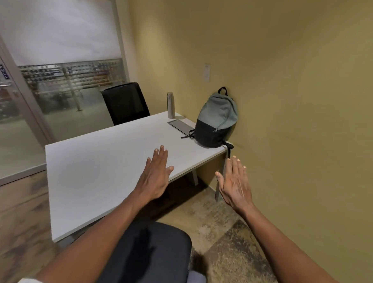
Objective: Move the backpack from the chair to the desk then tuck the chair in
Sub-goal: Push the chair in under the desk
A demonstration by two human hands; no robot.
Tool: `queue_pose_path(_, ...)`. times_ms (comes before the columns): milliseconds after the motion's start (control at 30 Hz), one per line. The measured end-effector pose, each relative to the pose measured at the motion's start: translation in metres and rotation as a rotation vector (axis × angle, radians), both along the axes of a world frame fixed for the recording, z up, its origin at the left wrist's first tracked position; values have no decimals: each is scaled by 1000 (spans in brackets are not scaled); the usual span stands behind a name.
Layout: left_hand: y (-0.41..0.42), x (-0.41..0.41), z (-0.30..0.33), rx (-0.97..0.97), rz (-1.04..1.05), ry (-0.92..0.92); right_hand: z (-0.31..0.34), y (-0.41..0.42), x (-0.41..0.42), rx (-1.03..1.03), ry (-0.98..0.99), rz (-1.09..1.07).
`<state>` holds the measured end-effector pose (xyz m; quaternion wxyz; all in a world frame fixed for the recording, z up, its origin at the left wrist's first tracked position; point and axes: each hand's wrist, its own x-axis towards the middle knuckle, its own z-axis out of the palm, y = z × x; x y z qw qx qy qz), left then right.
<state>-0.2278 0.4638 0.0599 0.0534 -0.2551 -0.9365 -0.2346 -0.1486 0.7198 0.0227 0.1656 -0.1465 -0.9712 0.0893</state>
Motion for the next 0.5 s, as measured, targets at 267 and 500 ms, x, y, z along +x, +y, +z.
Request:
queue_pose_path(267, -72, 34, -9, 27, -130, -16, -4, -83, 53, 38, 12, -69)
queue_pose_path(500, -167, 67, -13, -1, -236, -69, 0, -196, 99, 10, 16, -159)
